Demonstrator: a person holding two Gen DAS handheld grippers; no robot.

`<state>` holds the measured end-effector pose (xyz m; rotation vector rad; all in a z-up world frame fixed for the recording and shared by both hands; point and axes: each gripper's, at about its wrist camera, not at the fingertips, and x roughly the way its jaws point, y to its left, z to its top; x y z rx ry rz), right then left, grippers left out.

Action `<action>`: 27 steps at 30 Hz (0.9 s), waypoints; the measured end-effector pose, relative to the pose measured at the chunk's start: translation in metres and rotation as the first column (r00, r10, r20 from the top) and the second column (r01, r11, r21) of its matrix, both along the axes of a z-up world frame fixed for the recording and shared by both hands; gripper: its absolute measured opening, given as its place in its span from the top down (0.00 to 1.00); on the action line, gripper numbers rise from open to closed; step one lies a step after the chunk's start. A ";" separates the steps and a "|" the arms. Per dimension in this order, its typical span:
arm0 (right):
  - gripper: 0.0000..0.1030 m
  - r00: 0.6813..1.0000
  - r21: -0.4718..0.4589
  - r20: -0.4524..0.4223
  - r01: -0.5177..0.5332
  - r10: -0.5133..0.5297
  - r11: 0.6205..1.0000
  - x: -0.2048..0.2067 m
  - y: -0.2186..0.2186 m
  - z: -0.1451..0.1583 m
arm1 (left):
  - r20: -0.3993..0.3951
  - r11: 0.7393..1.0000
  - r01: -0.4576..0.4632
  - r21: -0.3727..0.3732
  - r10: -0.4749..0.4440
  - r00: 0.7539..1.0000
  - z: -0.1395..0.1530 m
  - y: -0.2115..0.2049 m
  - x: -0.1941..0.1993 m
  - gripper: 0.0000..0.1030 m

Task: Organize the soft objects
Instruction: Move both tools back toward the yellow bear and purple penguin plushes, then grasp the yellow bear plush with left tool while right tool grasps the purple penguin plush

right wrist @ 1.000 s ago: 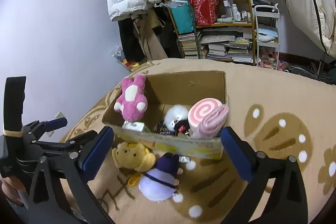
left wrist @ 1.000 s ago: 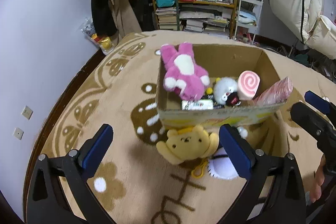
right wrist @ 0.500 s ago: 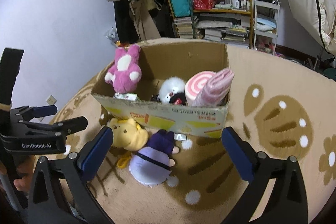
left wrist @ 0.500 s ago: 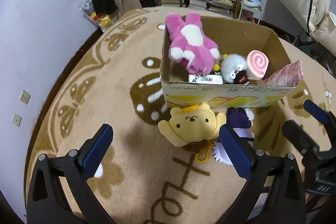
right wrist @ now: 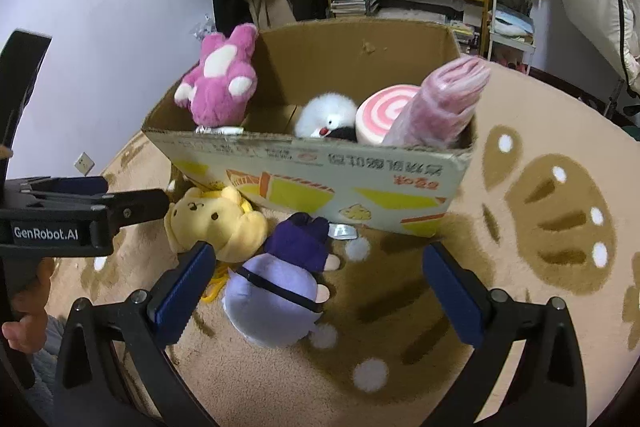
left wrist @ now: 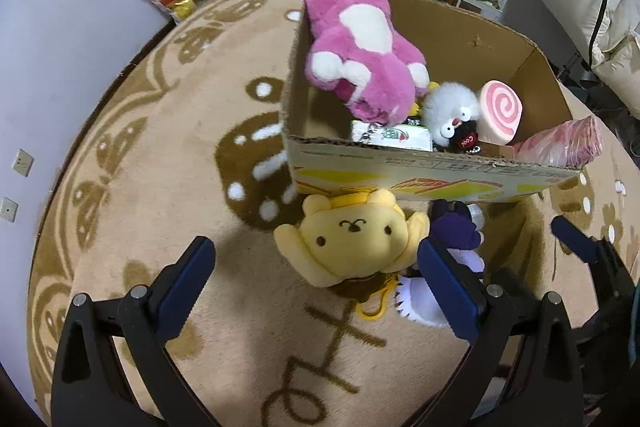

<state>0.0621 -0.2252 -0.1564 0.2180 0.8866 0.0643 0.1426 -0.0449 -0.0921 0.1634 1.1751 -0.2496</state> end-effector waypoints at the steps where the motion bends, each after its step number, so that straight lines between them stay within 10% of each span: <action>1: 0.00 1.000 -0.005 -0.006 -0.005 0.005 1.000 0.001 0.001 -0.002 | -0.002 1.000 0.000 0.002 0.000 1.000 -0.002 -0.002 0.002 0.03; 27: 0.00 0.990 0.026 -0.125 -0.055 0.058 0.998 0.037 0.024 -0.050 | -0.137 0.999 0.042 0.028 -0.037 0.990 -0.065 -0.034 0.031 0.03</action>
